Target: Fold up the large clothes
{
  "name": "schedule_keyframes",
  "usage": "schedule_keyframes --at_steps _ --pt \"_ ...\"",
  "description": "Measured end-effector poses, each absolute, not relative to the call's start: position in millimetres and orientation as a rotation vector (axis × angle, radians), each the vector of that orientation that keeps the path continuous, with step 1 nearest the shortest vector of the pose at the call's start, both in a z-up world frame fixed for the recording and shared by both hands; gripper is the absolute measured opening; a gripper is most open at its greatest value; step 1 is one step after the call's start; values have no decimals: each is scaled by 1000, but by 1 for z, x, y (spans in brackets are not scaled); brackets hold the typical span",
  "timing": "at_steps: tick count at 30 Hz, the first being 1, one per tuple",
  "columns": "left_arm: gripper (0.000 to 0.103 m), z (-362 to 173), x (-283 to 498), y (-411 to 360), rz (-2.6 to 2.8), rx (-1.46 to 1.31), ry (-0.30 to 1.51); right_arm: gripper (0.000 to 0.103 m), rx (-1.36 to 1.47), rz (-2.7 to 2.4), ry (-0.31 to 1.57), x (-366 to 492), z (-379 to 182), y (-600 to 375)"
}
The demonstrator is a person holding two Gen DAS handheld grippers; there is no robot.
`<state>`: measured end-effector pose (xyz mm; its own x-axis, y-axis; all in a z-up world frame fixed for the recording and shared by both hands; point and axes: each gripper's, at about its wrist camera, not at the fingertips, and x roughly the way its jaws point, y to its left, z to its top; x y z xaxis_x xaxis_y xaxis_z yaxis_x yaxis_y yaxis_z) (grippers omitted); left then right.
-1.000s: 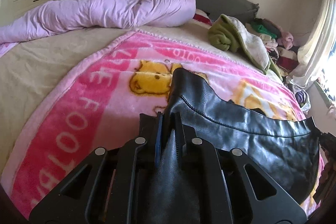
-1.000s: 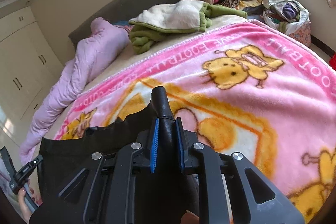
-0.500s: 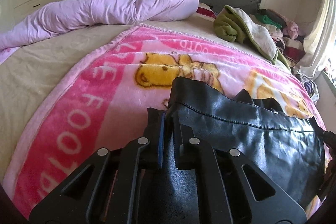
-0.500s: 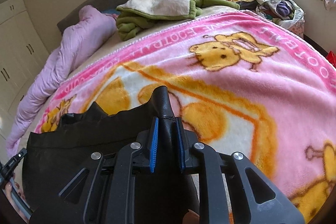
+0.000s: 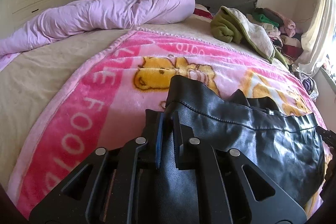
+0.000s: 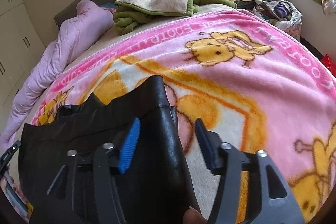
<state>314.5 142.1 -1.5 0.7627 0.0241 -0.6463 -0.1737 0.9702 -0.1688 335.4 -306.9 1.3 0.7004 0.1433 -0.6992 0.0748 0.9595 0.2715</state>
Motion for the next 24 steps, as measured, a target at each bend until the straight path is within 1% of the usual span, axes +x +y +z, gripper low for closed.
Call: schedule_keyframes --at_steps 1,2,3,7,8,9,10,12,14,16,18,21,22,23,24 --pt "3 0 314 142 110 -221 695 64 293 43 797 332 3 -308" --pt "7 1 313 141 109 -219 694 70 293 40 800 330 4 -308" --pt "13 3 312 141 108 -219 690 71 294 38 802 328 6 -309" --pt "23 10 306 139 119 -202 666 76 302 45 798 318 11 -313" --pt "27 12 304 139 120 -201 662 77 307 48 793 314 13 -315" --pt "32 12 303 139 119 -200 660 78 310 49 790 312 14 -317" --pt "35 14 302 139 123 -198 656 79 313 53 788 308 16 -318" --pt "51 16 298 138 128 -197 646 79 312 56 788 304 18 -319" --pt "57 19 294 138 133 -199 637 80 320 67 789 299 19 -321" --pt "60 23 290 138 133 -196 629 80 325 79 790 295 21 -322" --pt "69 27 285 136 134 -194 622 81 318 88 785 289 24 -322" --pt "75 33 277 134 125 -195 611 81 309 112 779 279 29 -319" --pt "75 35 274 133 123 -196 608 83 303 122 778 276 31 -317" --pt "78 36 272 132 121 -196 605 88 291 131 773 271 33 -315" --pt "81 39 268 132 118 -196 602 90 280 133 768 268 35 -313"
